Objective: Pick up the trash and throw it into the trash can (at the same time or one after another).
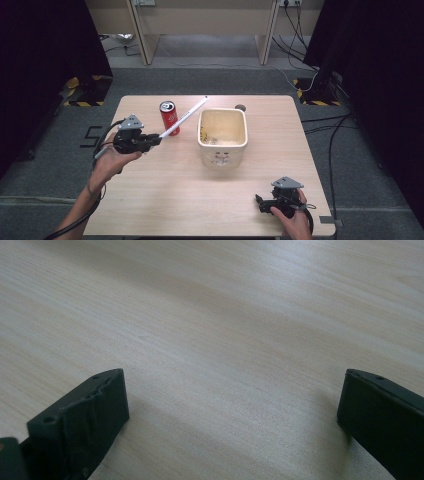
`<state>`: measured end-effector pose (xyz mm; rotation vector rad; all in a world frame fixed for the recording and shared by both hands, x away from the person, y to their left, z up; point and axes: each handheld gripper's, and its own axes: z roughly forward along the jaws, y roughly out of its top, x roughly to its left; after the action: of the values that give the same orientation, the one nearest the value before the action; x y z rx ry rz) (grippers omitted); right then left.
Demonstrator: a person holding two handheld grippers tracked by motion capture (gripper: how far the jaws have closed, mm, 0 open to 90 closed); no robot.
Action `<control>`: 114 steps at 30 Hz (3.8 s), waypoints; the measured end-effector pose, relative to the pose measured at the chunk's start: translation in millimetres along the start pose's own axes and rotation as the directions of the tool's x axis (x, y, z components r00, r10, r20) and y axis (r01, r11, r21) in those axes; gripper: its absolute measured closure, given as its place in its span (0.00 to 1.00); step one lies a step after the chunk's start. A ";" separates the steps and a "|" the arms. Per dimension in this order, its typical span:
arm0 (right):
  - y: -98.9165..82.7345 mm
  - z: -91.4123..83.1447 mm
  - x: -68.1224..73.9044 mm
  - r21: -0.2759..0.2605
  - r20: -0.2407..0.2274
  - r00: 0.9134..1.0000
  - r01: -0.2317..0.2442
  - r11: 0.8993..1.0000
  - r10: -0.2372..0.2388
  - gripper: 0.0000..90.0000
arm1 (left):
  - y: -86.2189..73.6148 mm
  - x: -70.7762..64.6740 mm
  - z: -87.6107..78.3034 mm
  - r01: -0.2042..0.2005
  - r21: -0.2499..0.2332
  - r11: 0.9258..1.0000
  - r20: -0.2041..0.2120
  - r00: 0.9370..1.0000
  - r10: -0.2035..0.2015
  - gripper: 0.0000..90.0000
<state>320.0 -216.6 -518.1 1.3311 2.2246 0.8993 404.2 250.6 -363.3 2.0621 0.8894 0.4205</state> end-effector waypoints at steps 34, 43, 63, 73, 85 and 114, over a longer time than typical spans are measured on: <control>0.0 0.0 0.0 0.000 0.000 1.000 0.000 1.000 0.000 0.00 | 23.1 -42.9 23.0 -0.135 0.079 0.988 0.126 0.984 0.125 0.87; -0.2 -0.5 0.3 0.003 -0.004 1.000 0.004 1.000 -0.004 0.00 | 28.6 -44.9 28.4 -0.141 0.092 0.986 0.133 0.983 0.128 0.87; -0.3 -0.4 0.3 0.001 -0.004 1.000 0.005 1.000 -0.005 0.00 | 46.1 -49.8 32.9 -0.037 -0.019 0.999 0.148 0.988 0.040 0.34; -0.2 -0.6 0.4 0.003 -0.004 1.000 0.004 1.000 -0.004 0.00 | 37.6 -49.9 22.5 -0.026 -0.037 0.999 0.162 0.986 0.032 0.29; -0.3 -0.4 0.4 0.001 -0.004 1.000 0.004 1.000 -0.004 0.00 | 22.4 -42.0 26.2 -0.003 -0.044 0.999 0.144 0.990 0.010 0.17; -0.2 -0.5 0.4 0.003 -0.004 1.000 0.004 1.000 -0.004 0.00 | -6.3 -19.0 42.8 0.061 -0.015 0.998 0.037 0.998 -0.060 0.19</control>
<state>319.4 -216.5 -518.0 1.3264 2.2316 0.8989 412.6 215.3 -393.6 2.0167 0.9215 0.3556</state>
